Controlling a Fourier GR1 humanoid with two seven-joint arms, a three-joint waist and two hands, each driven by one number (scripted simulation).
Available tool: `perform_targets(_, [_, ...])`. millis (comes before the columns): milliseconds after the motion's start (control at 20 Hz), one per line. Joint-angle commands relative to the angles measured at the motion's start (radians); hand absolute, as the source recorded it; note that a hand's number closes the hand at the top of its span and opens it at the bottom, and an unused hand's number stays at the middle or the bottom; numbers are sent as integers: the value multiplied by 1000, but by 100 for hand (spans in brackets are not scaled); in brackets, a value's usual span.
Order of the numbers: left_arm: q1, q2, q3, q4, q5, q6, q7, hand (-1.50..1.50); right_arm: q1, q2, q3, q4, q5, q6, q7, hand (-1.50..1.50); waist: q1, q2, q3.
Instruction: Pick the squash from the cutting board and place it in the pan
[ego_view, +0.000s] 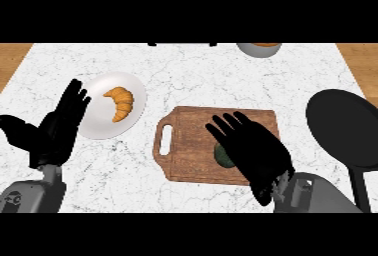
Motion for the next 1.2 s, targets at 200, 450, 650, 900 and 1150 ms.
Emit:
perform_targets(200, [51, -12, 38, -37, -5, -46, -15, 0, -18, 139, 27, 121, 144, 11, 51, -150, 3, 0, 0])
perform_targets(450, [17, -39, 39, -4, -39, -44, -15, 0, -41, 102, -30, 313, 203, -108, -122, -150, 3, 2, 0])
perform_targets(650, [-6, -11, 88, 20, -19, -75, 15, 0, -8, 95, -44, 362, 243, -181, -192, -150, 3, 1, 0])
perform_targets(900, [16, -61, 61, -28, -47, -75, 29, 0, 16, 160, -47, 317, 288, -61, -152, -150, 0, 0, 0])
perform_targets(1150, [-6, -89, 48, -38, -80, -44, 45, 0, -9, 253, -34, 560, 358, -264, -209, -150, 6, 3, 1])
